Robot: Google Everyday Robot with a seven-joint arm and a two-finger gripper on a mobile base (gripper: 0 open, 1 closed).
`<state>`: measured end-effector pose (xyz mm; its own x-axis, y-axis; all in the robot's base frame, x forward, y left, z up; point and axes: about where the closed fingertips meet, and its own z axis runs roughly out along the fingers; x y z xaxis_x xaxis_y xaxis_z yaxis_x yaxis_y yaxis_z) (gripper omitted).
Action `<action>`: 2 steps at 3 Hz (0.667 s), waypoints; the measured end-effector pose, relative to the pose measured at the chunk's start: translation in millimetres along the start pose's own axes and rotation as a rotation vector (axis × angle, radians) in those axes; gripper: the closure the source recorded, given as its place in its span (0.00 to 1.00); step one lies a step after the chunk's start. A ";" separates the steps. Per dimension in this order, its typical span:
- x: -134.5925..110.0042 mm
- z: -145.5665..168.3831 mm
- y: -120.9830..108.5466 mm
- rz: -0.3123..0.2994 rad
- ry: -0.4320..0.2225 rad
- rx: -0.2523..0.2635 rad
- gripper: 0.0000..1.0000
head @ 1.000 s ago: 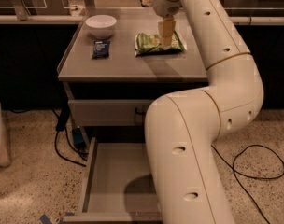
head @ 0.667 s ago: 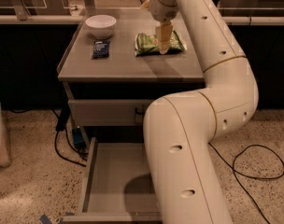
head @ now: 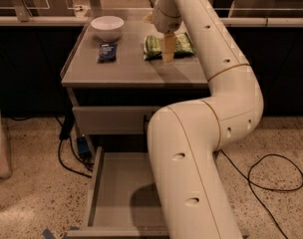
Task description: Place green jalapeno chip bag into middle drawer
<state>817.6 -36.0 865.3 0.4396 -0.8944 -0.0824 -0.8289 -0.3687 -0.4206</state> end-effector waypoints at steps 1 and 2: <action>-8.2 15.7 2.5 -0.016 -0.008 -0.032 0.00; -14.3 26.9 4.3 -0.028 -0.009 -0.057 0.00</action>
Offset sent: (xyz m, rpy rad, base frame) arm 0.0785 0.0048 0.0185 -0.0721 0.1414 0.0574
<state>817.1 -18.0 840.4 0.4657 -0.8813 -0.0799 -0.8345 -0.4074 -0.3709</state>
